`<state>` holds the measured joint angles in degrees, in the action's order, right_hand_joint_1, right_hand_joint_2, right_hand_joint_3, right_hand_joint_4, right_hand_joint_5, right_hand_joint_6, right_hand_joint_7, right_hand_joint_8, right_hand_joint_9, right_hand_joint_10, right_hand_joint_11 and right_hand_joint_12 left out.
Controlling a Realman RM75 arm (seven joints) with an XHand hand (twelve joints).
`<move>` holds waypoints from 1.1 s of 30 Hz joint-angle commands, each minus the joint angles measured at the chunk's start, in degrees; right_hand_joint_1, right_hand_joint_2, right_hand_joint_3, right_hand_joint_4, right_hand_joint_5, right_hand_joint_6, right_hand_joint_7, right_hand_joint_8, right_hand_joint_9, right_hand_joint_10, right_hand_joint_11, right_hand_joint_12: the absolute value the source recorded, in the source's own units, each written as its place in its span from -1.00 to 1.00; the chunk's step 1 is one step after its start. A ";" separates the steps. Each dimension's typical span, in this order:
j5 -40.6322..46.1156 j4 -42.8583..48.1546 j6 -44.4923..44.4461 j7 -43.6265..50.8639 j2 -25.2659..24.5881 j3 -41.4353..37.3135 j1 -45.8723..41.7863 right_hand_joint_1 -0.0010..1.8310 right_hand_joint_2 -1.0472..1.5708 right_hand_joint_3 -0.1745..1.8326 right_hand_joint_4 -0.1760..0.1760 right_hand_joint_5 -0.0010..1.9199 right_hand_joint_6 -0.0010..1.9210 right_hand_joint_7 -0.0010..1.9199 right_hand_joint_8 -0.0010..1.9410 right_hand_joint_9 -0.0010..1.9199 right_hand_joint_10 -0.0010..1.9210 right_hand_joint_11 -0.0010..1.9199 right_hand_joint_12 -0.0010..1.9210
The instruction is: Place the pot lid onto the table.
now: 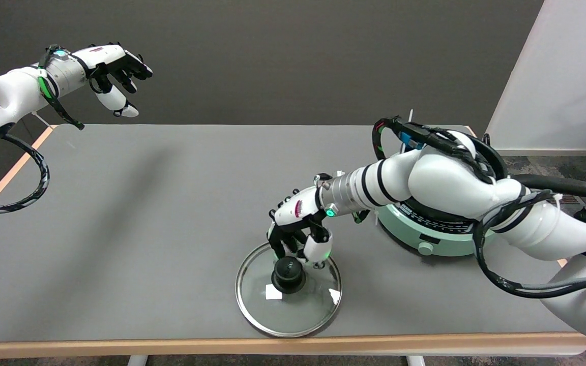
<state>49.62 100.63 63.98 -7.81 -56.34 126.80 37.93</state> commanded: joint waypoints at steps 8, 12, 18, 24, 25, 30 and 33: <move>-12.68 5.95 2.97 -0.40 1.78 -1.12 3.15 -0.03 0.17 0.15 -0.24 -0.66 -0.80 -0.66 -0.81 -0.62 -0.71 -0.80 -0.49; -12.56 6.09 2.89 -0.40 2.34 -1.58 5.94 -0.07 0.15 0.13 -0.24 -0.68 -0.81 -0.69 -0.81 -0.65 -0.72 -0.80 -0.48; -8.30 6.52 2.08 -0.40 3.12 -5.67 9.92 -0.10 0.15 0.11 -0.25 -0.68 -0.81 -0.69 -0.81 -0.65 -0.72 -0.79 -0.47; -0.60 6.60 -0.01 -0.37 4.74 -12.29 11.02 -0.11 0.15 0.09 -0.27 -0.67 -0.81 -0.67 -0.81 -0.62 -0.71 -0.77 -0.44; 0.49 6.60 -0.28 -0.32 4.90 -13.66 10.91 -0.12 0.16 0.09 -0.28 -0.67 -0.81 -0.67 -0.81 -0.62 -0.70 -0.77 -0.44; 10.06 6.44 -4.22 0.08 6.72 -25.62 7.45 -0.16 0.18 0.06 -0.31 -0.66 -0.81 -0.65 -0.81 -0.60 -0.69 -0.75 -0.41; 14.88 6.44 -11.20 0.25 7.83 -34.13 3.06 -0.17 0.18 0.06 -0.33 -0.65 -0.80 -0.63 -0.80 -0.59 -0.69 -0.75 -0.39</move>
<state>46.13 106.32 65.25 -8.10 -53.01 117.96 45.72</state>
